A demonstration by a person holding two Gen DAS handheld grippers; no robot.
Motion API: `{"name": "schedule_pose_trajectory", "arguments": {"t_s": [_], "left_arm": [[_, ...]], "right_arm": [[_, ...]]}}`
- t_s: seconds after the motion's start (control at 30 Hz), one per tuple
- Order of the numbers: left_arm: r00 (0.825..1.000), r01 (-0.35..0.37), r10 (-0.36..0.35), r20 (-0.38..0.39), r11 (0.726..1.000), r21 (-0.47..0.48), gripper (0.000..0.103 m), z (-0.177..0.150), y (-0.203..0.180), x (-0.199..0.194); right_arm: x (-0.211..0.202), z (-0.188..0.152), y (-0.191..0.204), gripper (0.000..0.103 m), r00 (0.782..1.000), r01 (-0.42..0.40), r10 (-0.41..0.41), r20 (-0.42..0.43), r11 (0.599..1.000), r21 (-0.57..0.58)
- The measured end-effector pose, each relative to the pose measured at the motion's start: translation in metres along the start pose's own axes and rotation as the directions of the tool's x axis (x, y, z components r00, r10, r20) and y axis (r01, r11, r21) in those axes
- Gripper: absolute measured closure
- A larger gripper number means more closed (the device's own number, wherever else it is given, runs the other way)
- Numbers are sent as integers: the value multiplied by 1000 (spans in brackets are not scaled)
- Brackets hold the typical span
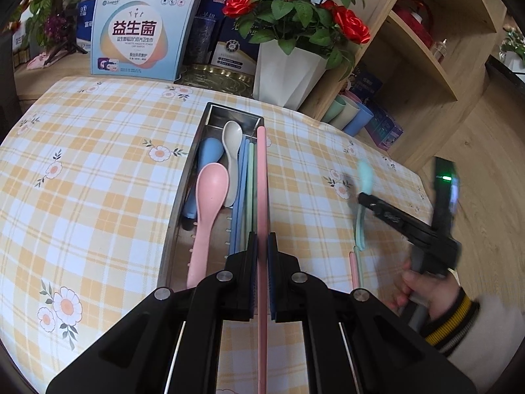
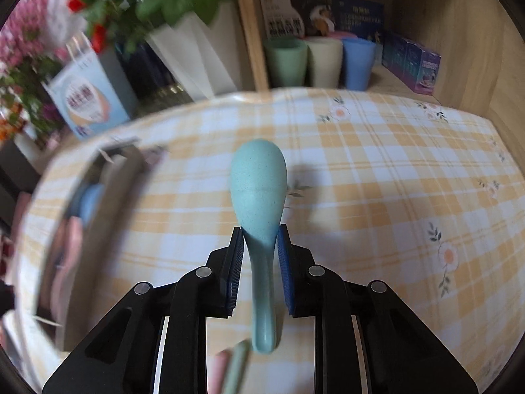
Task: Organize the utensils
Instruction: 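Place the pink chopstick in the tray, open the left tool while the right holds the mint spoon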
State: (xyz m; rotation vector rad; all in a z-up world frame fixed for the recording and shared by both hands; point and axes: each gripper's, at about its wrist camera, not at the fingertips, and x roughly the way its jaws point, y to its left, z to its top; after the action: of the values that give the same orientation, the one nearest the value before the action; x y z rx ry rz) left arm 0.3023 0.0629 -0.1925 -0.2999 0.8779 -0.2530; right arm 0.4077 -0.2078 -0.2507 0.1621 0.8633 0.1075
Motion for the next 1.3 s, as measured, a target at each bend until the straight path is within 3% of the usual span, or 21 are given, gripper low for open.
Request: {"name": "schedule_pose_trajectory", "arguments": {"t_s": [0.17, 0.2, 0.5, 0.67, 0.73, 0.8, 0.97, 1.07, 1.17, 1.2, 1.23, 1.3], "left_arm": [[1000, -7, 7, -6, 999, -35, 97, 6, 10, 0], [1000, -10, 10, -4, 999, -40, 97, 8, 12, 0], [1000, -24, 24, -3, 998, -57, 97, 18, 18, 0], [1000, -20, 20, -8, 998, -57, 97, 17, 17, 2], [1000, -18, 17, -8, 998, -55, 97, 17, 16, 3], [1000, -17, 16, -5, 999, -51, 97, 17, 15, 2], [1000, -11, 10, -7, 998, -55, 97, 17, 18, 4], [1000, -7, 6, -10, 998, -59, 97, 15, 19, 5], [1000, -6, 5, -12, 998, -63, 97, 15, 20, 5], [1000, -6, 5, -13, 998, -63, 97, 15, 20, 5], [1000, -5, 5, -13, 998, -63, 97, 16, 20, 4], [1000, -4, 4, -11, 998, -64, 97, 16, 21, 4]], "right_arm": [[-24, -6, 4, 85, 995, -93, 90, 53, 994, 55], [-25, -6, 4, 103, 994, -98, 95, 59, 993, 60], [-24, -6, 6, 103, 990, -133, 131, 46, 989, 61], [0, 0, 10, 99, 976, -207, 212, -54, 975, 79], [8, 1, 12, 93, 976, -193, 200, -83, 978, 82], [11, 1, 13, 42, 979, -176, 184, -83, 980, 96], [23, 0, 12, 41, 975, -191, 203, -91, 973, 131], [35, 3, 18, 45, 969, -204, 220, -115, 970, 135], [50, 5, 30, 63, 966, -182, 198, -169, 978, 106], [51, 5, 34, 77, 971, -163, 175, -164, 983, 86], [54, 6, 38, 80, 970, -154, 163, -178, 986, 66], [55, 7, 43, 96, 977, -105, 108, -186, 994, 28]]}}
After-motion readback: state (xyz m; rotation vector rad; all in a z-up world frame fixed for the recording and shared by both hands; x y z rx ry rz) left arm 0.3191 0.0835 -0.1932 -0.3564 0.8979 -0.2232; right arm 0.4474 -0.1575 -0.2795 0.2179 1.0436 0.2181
